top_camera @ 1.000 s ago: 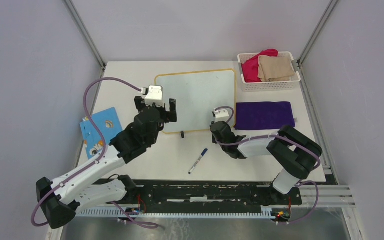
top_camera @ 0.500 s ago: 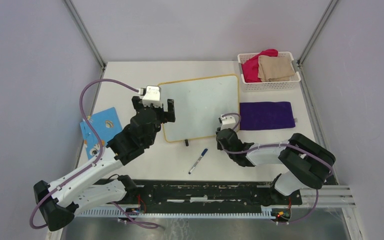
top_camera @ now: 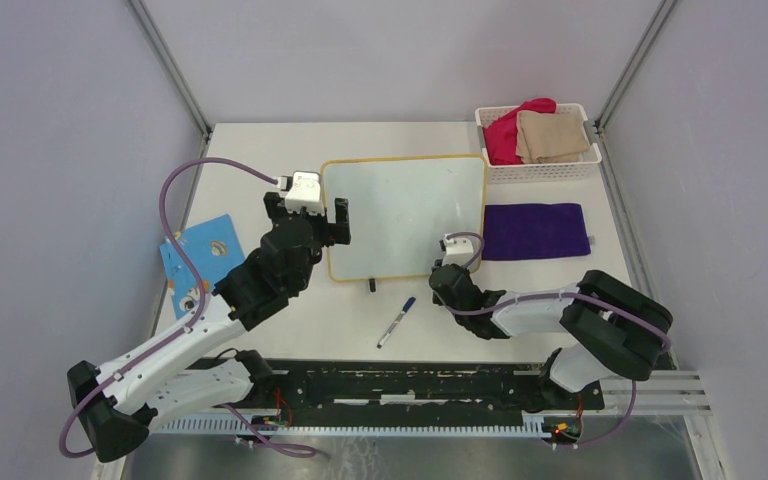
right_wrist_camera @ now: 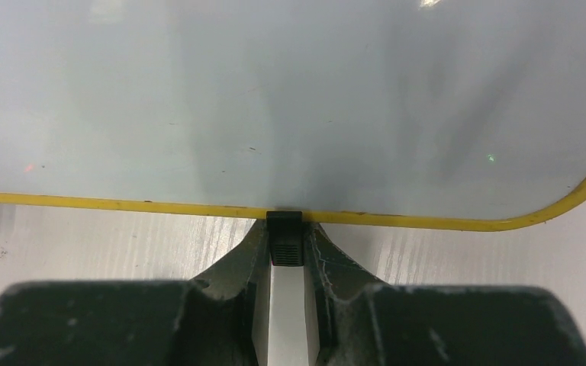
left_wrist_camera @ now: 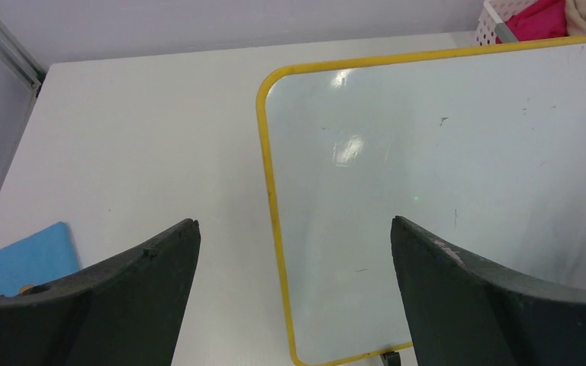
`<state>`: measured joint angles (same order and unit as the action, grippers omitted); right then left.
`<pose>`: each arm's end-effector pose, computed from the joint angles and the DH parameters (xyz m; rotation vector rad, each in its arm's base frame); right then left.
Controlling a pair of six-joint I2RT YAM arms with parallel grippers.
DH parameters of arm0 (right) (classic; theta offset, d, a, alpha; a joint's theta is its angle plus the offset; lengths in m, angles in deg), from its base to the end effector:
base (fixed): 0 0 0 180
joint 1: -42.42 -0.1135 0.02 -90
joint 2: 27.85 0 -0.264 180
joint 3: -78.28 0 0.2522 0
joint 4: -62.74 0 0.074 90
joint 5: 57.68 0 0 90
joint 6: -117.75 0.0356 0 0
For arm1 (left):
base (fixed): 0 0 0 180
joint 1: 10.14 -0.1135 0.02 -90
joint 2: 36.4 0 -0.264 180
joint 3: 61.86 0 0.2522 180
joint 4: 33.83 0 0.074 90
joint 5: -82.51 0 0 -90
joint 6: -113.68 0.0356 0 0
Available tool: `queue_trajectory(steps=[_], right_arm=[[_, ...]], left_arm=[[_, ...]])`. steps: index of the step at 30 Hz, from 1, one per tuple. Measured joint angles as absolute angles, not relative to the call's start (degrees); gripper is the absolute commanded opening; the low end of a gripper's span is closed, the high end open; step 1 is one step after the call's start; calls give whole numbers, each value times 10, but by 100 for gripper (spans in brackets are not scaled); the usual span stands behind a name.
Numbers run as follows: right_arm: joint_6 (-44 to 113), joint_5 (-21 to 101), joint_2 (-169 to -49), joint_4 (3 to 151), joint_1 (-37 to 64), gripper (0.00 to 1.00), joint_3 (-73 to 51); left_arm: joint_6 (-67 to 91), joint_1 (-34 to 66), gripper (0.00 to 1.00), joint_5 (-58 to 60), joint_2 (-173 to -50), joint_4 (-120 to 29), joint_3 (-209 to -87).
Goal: Write a sentence on the whiteboard
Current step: Move the whiteboard to the center of the board.
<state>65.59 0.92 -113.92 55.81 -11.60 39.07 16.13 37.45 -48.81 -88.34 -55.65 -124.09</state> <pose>0.1645 0.1950 0.1259 -0.0231 2.1658 0.3008 0.1550 -0.1348 0.3463 0.0873 1.7198 -0.0719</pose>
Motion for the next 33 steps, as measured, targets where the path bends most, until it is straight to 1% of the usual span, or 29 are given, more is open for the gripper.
queue_trajectory(steps=[14, 19, 21, 26, 29, 31, 33], right_arm=[[671, -45, -1136, 659, -131, 0, 357], [681, -52, -1133, 672, -132, 0, 357], [684, -53, -1133, 680, -132, 12, 353], [684, -52, -1134, 687, -132, 34, 349], [686, -56, -1133, 691, -132, 49, 349], [683, -59, -1131, 697, -132, 55, 349], [680, -62, -1128, 701, -132, 57, 350]], left_arm=[[161, 375, 100, -488, -883, -557, -1241], [161, 376, 100, -488, -881, -557, -1241], [161, 376, 100, -488, -880, -557, -1241], [161, 376, 100, -488, -880, -557, -1241], [161, 376, 100, -488, -880, -557, -1241], [161, 378, 100, -488, -880, -557, -1241], [161, 379, 100, -488, -880, -557, -1241]])
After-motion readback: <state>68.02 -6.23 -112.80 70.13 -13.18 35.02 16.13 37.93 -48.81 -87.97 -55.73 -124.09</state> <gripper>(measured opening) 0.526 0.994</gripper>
